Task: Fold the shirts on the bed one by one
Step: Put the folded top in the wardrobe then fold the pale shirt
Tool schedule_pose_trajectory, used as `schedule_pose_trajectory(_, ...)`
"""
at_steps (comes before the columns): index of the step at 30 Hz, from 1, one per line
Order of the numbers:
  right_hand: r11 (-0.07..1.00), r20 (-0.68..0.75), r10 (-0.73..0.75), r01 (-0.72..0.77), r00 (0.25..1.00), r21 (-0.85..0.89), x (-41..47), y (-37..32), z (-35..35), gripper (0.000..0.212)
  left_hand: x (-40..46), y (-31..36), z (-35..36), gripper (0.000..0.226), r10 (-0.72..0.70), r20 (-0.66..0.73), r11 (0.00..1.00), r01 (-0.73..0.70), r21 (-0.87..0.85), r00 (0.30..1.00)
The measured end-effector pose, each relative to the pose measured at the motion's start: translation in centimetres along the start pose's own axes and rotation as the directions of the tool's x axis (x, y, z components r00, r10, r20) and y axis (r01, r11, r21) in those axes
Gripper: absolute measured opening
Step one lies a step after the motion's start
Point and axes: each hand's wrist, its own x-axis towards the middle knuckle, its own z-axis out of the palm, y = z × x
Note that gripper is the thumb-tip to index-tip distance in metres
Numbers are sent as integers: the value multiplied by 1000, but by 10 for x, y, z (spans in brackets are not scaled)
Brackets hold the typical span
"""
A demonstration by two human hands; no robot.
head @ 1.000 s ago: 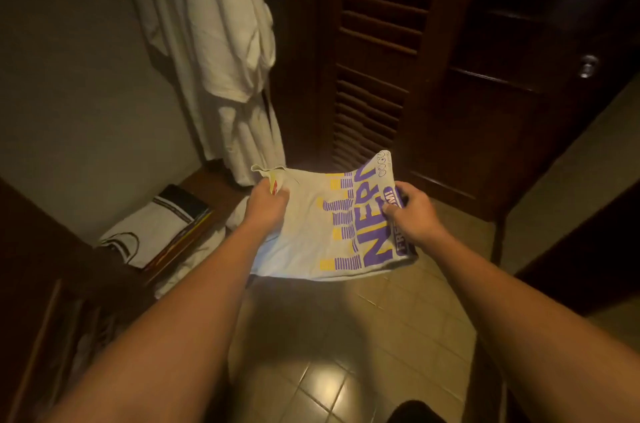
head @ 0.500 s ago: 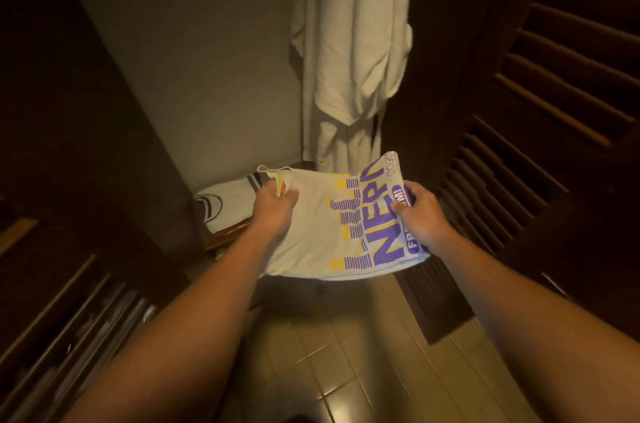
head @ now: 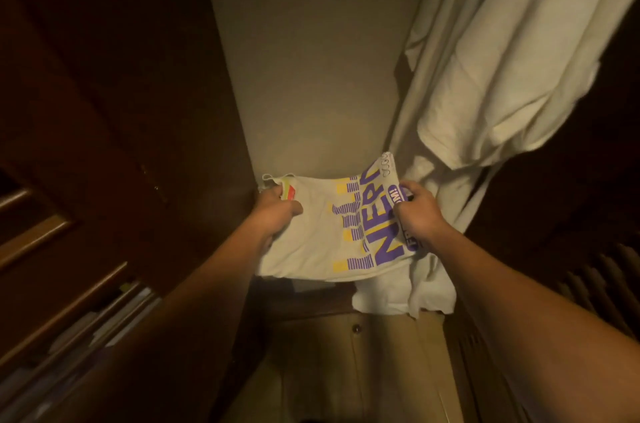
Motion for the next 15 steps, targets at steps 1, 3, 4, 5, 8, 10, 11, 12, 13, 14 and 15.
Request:
schedule_pose_trajectory(1, 1000, 9, -14, 14, 1000, -10, 15, 4, 8, 46, 14, -4, 0, 28, 9, -6, 1000, -9, 16, 1000)
schedule_pose_trajectory(3, 999, 21, -35, 36, 999, -38, 44, 17, 24, 46, 40, -13, 1, 32, 30, -28, 999, -29, 38, 999)
schedule_pose_trajectory(4, 998, 14, -43, 44, 999, -46, 58, 24, 33, 47, 54, -20, 3, 35, 40, -35, 998, -38, 46, 999)
schedule_pose_trajectory(5, 997, 16, -56, 57, 998, -60, 73, 35, 42, 47, 69, -30, 6, 38, 49, -44, 998, -47, 46, 998)
schedule_pose_trajectory(8, 994, 39, -77, 79, 996, -72, 118, 77, 73, 41, 118, -71, 18, 44, 59, -95, 997, -54, 52, 994)
schedule_pose_trajectory(10, 993, 48, -92, 95, 995, -67, 151, 116, 97, 43, 151, -106, 32, 33, 62, -128, 998, -62, 2, 990)
schedule_pose_trajectory(11, 993, 49, -95, 98, 994, -60, 166, 136, 108, 44, 166, -125, 39, 28, 53, -141, 998, -59, -35, 989)
schedule_pose_trajectory(12, 994, 44, -88, 90, 995, -55, 179, 156, 119, 44, 180, -143, 46, 25, 40, -156, 997, -50, -63, 987)
schedule_pose_trajectory(13, 996, 46, -79, 82, 996, -45, 192, 176, 129, 42, 193, -160, 53, 25, 33, -162, 996, -46, -79, 986)
schedule_pose_trajectory(14, 997, 64, -68, 71, 996, -38, 206, 198, 139, 41, 204, -177, 60, 25, 26, -164, 995, -41, -90, 986)
schedule_pose_trajectory(15, 997, 83, -65, 67, 994, -30, 219, 219, 149, 42, 217, -193, 66, 25, 23, -170, 995, -39, -92, 985)
